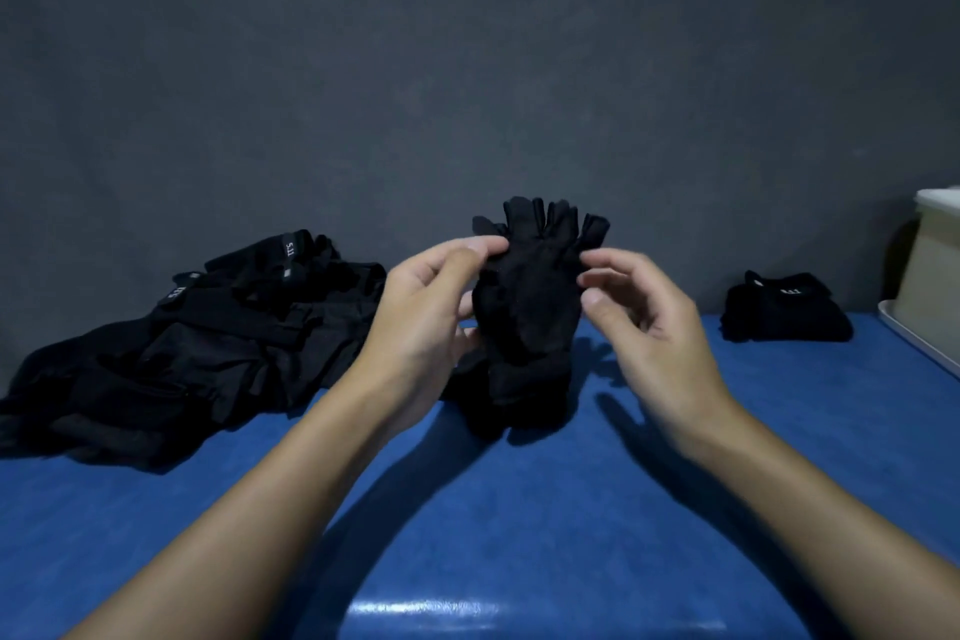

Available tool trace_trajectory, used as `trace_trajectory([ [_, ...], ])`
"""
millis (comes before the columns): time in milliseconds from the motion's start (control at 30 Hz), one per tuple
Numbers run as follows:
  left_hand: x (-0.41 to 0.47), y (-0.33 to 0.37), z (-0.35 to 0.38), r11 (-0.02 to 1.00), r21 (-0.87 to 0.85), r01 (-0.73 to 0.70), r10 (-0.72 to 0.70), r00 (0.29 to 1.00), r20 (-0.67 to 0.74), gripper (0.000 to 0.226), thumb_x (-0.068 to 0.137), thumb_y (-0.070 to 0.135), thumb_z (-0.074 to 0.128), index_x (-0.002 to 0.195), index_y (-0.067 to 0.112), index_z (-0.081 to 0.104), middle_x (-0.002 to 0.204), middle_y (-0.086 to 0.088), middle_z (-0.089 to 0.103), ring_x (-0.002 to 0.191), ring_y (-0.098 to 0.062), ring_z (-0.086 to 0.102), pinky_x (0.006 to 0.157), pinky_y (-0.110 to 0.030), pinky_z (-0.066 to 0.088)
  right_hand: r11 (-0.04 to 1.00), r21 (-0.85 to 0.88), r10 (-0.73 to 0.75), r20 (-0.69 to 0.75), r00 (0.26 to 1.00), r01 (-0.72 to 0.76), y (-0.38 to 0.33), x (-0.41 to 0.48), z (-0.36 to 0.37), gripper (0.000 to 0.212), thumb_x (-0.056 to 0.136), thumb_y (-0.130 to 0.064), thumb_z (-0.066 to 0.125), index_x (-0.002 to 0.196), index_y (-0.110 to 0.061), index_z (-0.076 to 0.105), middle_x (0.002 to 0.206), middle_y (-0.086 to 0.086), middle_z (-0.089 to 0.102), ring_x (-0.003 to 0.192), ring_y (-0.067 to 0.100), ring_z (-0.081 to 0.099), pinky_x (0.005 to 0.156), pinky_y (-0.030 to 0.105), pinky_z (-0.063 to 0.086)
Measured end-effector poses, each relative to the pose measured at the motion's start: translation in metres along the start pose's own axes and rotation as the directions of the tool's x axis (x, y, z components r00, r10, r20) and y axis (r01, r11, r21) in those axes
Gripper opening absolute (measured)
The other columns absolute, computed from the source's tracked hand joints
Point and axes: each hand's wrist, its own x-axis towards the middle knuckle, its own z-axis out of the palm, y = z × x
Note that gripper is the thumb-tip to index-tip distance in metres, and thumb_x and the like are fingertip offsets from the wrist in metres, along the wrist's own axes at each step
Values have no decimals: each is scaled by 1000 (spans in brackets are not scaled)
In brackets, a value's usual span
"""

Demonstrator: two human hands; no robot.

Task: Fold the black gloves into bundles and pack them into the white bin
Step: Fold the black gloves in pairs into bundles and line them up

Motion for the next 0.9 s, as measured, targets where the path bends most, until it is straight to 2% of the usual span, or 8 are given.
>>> trace_trajectory([
  [167,-3,-4,6,992,-118,49,-43,998,54,20,96,3,56,110,10,68,98,-11,70,88,-20,67,73,-36,59,966,147,194,137,971,-213,7,-6,-8,23,89,-1,62,104,-19,60,94,-9,66,86,8,63,74,21,52],
  [300,-4,-7,9,977,-115,178,-163,978,128,37,94,-9,41,116,8,66,83,-6,73,78,-16,69,73,-40,60,963,166,192,135,972,-213,8,-10,-22,27,89,7,60,105,-15,62,92,-6,69,87,12,65,77,27,55],
  [467,-5,-23,12,973,15,228,-228,960,166,39,94,-11,45,125,8,60,106,-14,70,100,-25,63,83,-41,56,935,85,334,110,936,-344,6,-20,-45,35,88,9,60,115,-12,63,115,4,69,87,20,72,74,28,59],
  [600,-4,-43,14,967,222,122,-159,975,154,35,90,-4,61,120,15,62,125,-8,67,115,-20,66,100,-39,50,894,-35,447,55,893,-446,11,-29,-65,35,88,5,63,118,-14,62,113,0,69,85,14,73,70,24,58],
  [667,-2,-50,12,902,430,-23,-37,991,132,31,93,-2,59,115,19,62,124,-5,66,109,-10,67,100,-30,53,856,-237,483,48,874,-459,21,-31,-75,37,86,-7,69,121,-19,61,110,-4,68,89,11,70,81,26,56],
  [767,-2,-59,6,684,690,-236,72,964,257,26,98,12,55,117,29,61,122,9,64,115,-2,59,105,-32,48,686,-618,538,76,839,-384,33,-36,-85,48,72,-49,72,117,-39,57,102,-17,65,98,9,63,100,38,45],
  [833,-7,-64,3,535,768,-352,43,919,391,27,100,23,54,125,27,60,125,15,60,119,-1,55,107,-33,44,647,-652,558,51,828,-395,40,-36,-88,56,57,-64,63,109,-47,55,102,-20,64,102,10,61,104,46,40],
  [900,-11,-65,6,423,785,-453,15,870,493,30,101,30,52,129,25,59,126,16,58,119,-2,52,109,-35,39,679,-604,555,50,830,-417,46,-34,-92,59,52,-64,64,108,-47,56,102,-19,65,102,10,62,105,48,40],
])
